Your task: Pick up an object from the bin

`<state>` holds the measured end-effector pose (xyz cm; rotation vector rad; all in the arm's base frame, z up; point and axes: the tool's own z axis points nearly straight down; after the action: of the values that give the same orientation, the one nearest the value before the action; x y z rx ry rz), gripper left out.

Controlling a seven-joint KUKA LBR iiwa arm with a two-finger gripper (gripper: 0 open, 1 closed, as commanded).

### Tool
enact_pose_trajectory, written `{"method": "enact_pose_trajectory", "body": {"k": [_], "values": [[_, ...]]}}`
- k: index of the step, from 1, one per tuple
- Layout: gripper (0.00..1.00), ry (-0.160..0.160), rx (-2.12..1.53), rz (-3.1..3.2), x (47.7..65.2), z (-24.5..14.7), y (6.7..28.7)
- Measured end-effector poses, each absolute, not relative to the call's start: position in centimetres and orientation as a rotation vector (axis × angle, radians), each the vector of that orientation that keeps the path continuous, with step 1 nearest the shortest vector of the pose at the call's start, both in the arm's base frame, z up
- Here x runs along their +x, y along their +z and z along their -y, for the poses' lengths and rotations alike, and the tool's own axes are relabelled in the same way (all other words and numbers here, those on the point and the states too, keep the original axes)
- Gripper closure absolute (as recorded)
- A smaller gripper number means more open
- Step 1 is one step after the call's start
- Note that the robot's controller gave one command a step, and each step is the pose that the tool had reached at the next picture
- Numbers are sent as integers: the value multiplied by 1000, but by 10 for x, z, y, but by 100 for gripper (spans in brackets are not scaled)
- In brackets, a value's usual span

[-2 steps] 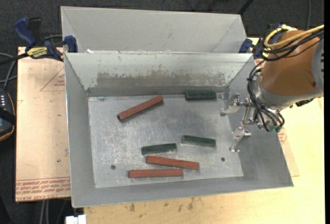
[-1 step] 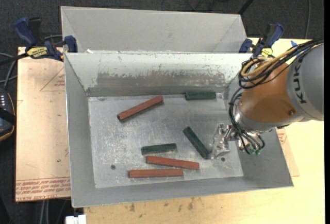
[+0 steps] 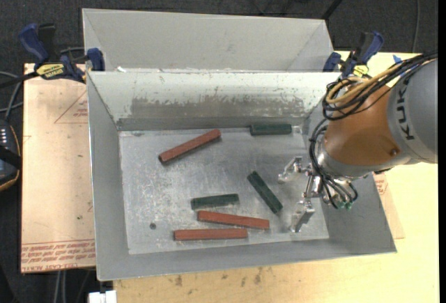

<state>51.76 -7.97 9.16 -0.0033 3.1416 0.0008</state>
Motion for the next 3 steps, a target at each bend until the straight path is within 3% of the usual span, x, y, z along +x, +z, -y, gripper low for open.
{"method": "enact_pose_trajectory", "body": {"k": [1, 2, 3], "values": [[0, 1, -3, -3142, 518, 80, 92], [100, -2, 151, -3112, 553, 39, 79], [100, -2, 151, -3112, 553, 39, 79]]}}
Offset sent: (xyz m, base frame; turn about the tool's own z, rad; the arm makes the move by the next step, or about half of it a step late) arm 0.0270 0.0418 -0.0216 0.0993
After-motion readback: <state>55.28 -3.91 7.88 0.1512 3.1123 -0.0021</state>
